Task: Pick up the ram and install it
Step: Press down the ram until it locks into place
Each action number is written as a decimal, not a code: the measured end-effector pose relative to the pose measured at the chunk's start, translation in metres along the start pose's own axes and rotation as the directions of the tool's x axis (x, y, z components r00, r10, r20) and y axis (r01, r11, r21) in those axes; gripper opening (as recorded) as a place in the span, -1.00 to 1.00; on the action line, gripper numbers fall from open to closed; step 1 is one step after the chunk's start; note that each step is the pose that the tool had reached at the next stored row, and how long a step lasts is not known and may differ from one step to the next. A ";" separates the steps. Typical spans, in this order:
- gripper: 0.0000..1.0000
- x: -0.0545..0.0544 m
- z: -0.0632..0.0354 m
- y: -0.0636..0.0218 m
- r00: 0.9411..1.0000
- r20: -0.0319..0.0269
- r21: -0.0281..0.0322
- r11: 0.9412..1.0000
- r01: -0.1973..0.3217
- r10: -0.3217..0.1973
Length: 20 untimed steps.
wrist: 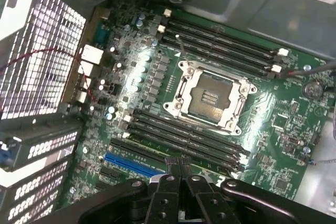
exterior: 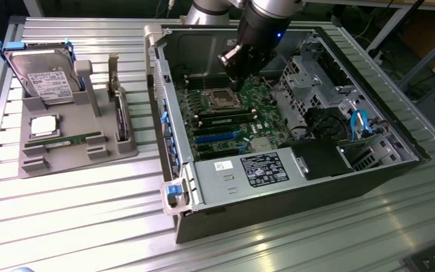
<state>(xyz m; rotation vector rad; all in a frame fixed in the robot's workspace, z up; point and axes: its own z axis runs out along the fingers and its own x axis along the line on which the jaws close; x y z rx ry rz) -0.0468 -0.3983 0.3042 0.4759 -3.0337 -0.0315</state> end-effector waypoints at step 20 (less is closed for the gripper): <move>-0.75 0.000 0.0008 0.0000 0.947 0.006 -0.018 0.947 -0.321 0.321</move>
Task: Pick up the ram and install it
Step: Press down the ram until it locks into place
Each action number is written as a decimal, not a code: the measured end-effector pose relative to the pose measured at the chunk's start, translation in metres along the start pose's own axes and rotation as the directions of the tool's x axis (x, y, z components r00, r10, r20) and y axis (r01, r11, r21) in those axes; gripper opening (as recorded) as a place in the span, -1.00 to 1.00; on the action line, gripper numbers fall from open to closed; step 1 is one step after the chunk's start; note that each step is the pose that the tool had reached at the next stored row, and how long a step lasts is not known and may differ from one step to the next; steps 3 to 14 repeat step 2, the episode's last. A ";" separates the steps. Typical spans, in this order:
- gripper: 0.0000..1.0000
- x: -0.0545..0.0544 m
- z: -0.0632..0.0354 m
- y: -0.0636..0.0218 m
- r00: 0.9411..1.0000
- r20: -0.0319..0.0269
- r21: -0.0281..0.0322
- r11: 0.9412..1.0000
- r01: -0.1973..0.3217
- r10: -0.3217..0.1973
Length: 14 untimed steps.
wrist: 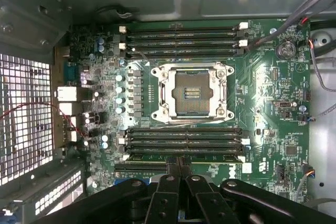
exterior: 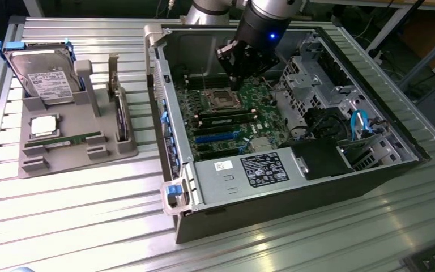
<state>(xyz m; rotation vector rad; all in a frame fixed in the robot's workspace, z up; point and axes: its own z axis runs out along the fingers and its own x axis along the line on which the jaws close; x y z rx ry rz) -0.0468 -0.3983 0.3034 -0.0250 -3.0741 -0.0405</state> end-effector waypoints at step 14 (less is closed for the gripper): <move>-0.75 0.000 0.0000 0.0000 1.000 0.000 0.000 1.000 0.000 0.000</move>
